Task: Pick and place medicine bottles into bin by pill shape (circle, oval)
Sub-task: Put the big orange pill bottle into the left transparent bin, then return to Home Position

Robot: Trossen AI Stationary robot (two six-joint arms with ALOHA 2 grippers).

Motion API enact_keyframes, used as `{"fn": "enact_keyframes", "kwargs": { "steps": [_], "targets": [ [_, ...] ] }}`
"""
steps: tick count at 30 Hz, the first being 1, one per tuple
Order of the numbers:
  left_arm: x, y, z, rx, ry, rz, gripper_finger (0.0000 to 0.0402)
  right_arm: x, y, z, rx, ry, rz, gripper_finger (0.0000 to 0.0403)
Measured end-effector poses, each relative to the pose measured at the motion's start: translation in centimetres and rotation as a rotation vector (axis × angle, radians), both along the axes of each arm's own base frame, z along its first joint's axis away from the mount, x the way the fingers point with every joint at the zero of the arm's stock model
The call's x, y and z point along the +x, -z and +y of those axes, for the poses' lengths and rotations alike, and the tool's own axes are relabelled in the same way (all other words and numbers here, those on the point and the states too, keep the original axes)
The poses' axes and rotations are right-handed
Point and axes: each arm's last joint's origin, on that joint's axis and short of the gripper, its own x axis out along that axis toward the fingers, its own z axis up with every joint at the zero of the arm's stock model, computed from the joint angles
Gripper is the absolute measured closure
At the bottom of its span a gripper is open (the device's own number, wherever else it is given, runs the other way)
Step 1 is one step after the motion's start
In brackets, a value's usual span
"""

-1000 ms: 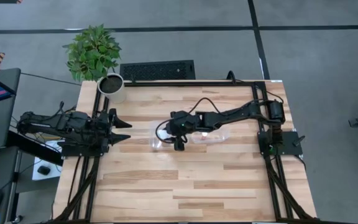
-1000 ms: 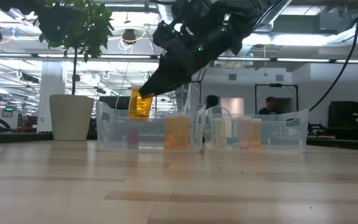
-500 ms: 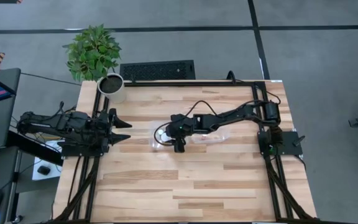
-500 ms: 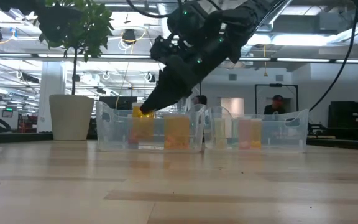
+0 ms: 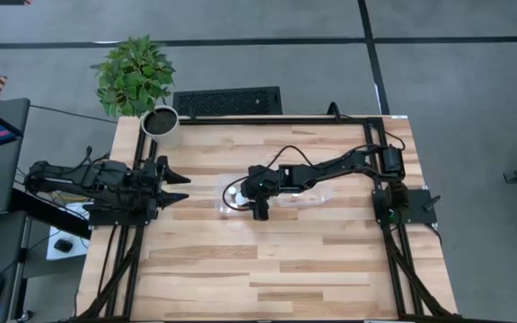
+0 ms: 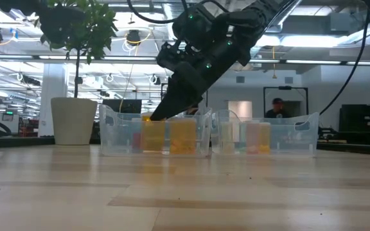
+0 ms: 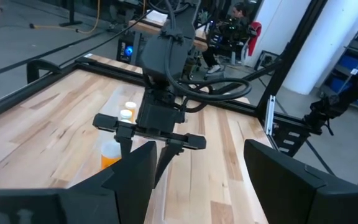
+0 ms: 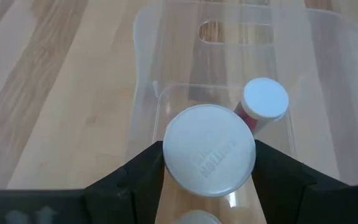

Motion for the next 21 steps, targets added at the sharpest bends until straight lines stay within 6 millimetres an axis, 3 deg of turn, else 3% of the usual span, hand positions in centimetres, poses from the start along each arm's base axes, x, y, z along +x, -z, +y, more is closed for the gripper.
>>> {"fn": "enact_keyframes", "kwargs": {
  "steps": [12, 18, 21],
  "targets": [
    [0.0, 0.0, 0.0, 0.001, -0.009, 0.000, 0.0166, 0.0, 0.0, 0.0, 0.001, 0.001, 0.015, 0.0143],
    [0.0, 0.0, 0.0, -0.001, -0.009, -0.003, 0.0166, 0.5, -1.2, 0.0, 0.000, 0.001, -0.007, 0.0122],
    [0.0, 0.0, 0.0, -0.014, -0.011, -0.005, 0.0166, 0.4, -2.7, 0.0, -0.005, -0.005, 0.006, 0.0117]
  ]
}}
